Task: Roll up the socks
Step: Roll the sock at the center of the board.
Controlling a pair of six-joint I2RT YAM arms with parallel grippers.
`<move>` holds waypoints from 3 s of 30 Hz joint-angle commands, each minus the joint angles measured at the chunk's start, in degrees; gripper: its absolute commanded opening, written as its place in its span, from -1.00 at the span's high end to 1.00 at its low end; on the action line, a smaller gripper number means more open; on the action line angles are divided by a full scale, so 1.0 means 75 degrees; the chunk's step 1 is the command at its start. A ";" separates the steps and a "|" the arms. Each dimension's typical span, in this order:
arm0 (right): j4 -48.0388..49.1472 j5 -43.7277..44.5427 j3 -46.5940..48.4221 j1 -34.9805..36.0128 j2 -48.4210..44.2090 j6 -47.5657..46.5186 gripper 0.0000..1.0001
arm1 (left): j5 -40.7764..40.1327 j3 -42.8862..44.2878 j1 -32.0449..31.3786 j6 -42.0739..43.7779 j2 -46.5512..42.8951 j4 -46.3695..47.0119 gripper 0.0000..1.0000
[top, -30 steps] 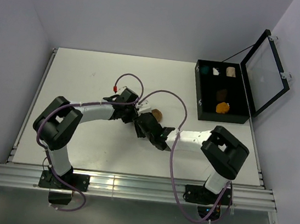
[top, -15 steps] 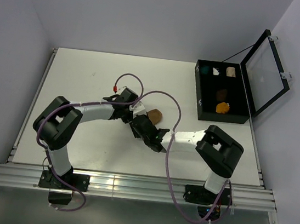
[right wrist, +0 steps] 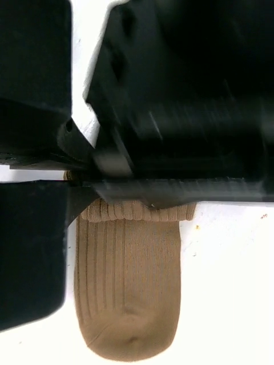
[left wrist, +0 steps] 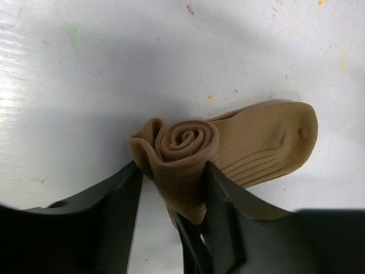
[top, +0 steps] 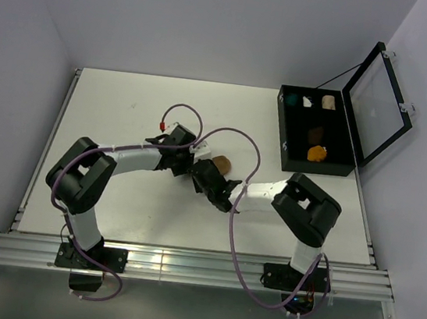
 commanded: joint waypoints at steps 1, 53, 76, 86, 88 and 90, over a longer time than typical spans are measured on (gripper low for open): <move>-0.0526 -0.1559 -0.0438 -0.0715 0.0196 0.0700 1.00 | -0.0002 -0.0165 -0.0141 0.0014 -0.0406 -0.0706 -0.09; 0.1408 -0.9495 -0.0508 -0.4280 0.2352 0.3795 1.00 | -0.0284 0.0491 -0.0118 0.0284 0.0740 -0.0190 0.13; -0.0467 -0.1656 -0.1025 -0.1316 -0.2477 0.0363 -0.10 | -0.0120 0.0866 -0.0282 0.1151 0.0788 -0.1715 0.53; 0.0024 -0.0987 -0.0450 -0.0542 -0.1389 -0.0505 -0.11 | -0.0015 0.0854 -0.0317 0.1139 0.0647 -0.1703 0.53; 0.0130 -0.0964 -0.0392 -0.0495 -0.1236 -0.0646 -0.11 | 0.0020 0.0854 -0.0305 0.1127 0.0671 -0.1691 0.53; 0.0295 -0.1010 -0.0333 -0.0437 -0.1025 -0.0740 -0.11 | 0.0091 0.0866 -0.0317 0.1127 0.0694 -0.1680 0.53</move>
